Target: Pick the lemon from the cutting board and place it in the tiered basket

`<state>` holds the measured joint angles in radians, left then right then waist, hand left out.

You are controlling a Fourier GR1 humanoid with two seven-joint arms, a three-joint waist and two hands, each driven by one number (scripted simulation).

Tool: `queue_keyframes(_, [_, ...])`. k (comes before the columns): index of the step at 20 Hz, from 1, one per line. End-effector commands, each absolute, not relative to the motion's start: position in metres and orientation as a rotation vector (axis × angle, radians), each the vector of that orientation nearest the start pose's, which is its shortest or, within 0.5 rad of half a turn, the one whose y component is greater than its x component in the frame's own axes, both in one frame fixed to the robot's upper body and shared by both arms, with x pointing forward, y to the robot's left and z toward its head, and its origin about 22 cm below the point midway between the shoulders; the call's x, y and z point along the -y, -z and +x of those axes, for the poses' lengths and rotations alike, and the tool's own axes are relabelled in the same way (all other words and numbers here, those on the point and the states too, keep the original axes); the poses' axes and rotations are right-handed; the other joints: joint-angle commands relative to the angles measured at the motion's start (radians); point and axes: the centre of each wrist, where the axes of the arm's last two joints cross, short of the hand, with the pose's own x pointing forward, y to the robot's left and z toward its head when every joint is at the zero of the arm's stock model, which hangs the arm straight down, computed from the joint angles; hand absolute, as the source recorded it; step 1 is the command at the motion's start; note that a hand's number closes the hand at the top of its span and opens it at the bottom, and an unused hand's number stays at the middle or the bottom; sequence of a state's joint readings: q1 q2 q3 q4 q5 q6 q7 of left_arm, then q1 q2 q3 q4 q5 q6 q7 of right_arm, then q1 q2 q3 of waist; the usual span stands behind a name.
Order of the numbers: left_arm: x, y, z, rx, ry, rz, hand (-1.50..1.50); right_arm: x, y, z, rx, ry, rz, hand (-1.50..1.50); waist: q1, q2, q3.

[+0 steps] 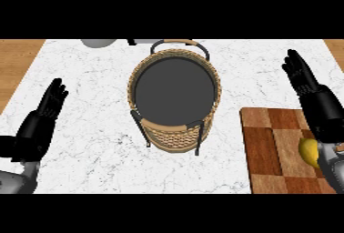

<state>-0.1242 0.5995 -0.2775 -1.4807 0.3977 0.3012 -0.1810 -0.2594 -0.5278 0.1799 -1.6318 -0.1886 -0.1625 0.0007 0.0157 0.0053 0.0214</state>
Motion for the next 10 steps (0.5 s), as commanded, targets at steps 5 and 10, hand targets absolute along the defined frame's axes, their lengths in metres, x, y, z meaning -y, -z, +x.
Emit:
queue_keyframes(5, [-0.31,-0.031,0.252,1.502,0.086,0.192,0.0,0.281,-0.097,0.248,2.043,-0.37,0.186,1.5,-0.032,-0.01,-0.019])
queue_keyframes(10, [-0.297,-0.022,0.246,1.421,0.056,0.108,0.0,0.328,-0.021,0.228,1.642,0.091,-0.472,-1.5,-0.05,-0.004,-0.019])
